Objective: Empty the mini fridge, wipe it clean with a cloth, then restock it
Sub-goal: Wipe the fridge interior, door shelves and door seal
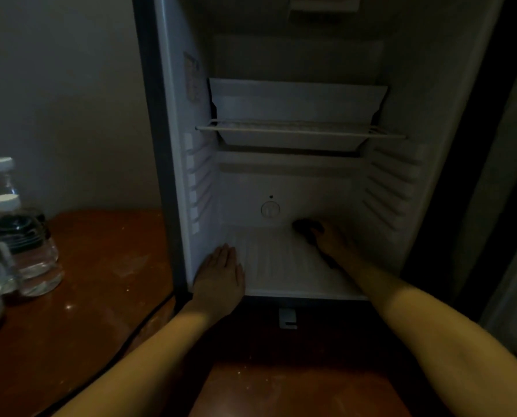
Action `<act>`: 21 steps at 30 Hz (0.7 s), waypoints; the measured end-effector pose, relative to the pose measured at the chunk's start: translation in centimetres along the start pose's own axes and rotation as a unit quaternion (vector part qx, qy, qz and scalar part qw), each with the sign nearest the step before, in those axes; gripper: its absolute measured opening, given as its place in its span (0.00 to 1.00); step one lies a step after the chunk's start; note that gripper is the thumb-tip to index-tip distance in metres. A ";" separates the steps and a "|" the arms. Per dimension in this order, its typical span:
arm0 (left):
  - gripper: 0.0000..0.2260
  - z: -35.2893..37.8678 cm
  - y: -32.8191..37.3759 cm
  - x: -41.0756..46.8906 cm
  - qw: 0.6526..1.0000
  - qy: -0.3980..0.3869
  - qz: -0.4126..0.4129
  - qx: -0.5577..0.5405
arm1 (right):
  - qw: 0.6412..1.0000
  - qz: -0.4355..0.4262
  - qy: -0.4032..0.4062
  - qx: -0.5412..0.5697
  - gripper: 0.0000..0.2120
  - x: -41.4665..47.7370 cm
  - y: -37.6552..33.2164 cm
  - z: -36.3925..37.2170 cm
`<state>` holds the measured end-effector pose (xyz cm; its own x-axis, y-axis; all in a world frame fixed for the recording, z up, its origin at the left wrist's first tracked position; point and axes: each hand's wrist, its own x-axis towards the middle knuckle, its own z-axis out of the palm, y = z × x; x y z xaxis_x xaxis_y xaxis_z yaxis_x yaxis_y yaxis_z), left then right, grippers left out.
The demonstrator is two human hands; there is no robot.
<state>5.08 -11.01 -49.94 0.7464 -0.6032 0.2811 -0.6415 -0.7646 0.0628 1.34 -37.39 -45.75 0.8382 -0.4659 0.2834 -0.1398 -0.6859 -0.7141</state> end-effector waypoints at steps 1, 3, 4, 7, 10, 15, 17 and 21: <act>0.26 0.4 0.0 0.2 1.000 -0.004 -0.002 -0.011 | 1.000 -0.003 -0.027 0.014 0.15 0.2 -0.3 0.3; 0.24 1.1 -0.2 0.6 1.000 0.008 -0.001 -0.026 | 0.997 -0.039 -0.070 0.000 0.13 0.2 -1.0 1.1; 0.24 0.6 0.0 0.4 0.999 0.028 -0.002 -0.027 | 0.994 -0.059 -0.086 -0.021 0.12 -0.1 -1.5 1.4; 0.28 -1.0 0.8 -0.2 0.999 0.005 -0.011 -0.051 | 0.985 -0.107 -0.132 -0.015 0.10 -2.6 -2.2 1.8; 0.26 -1.4 0.9 -0.8 0.999 0.009 -0.033 -0.029 | 0.972 -0.103 -0.198 0.071 0.11 -7.4 -3.9 1.3; 0.24 -2.6 0.9 -3.0 0.999 -0.028 -0.029 -0.008 | 0.906 -0.139 -0.397 0.035 0.14 -13.0 -5.9 -2.0; 0.24 -2.9 0.6 -4.0 0.998 -0.055 -0.020 -0.009 | 0.927 -0.137 -0.337 0.088 0.16 -11.4 -6.0 -3.1; 0.24 -3.2 0.3 -5.3 0.997 -0.071 -0.017 0.015 | 0.989 -0.096 -0.103 0.046 0.15 -4.2 -3.2 -2.0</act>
<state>0.39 -7.30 -48.35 0.7868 -0.6011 0.1401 -0.6112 -0.7904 0.0414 -2.74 -34.30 -43.37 0.9354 -0.2013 0.2908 0.0741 -0.6922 -0.7179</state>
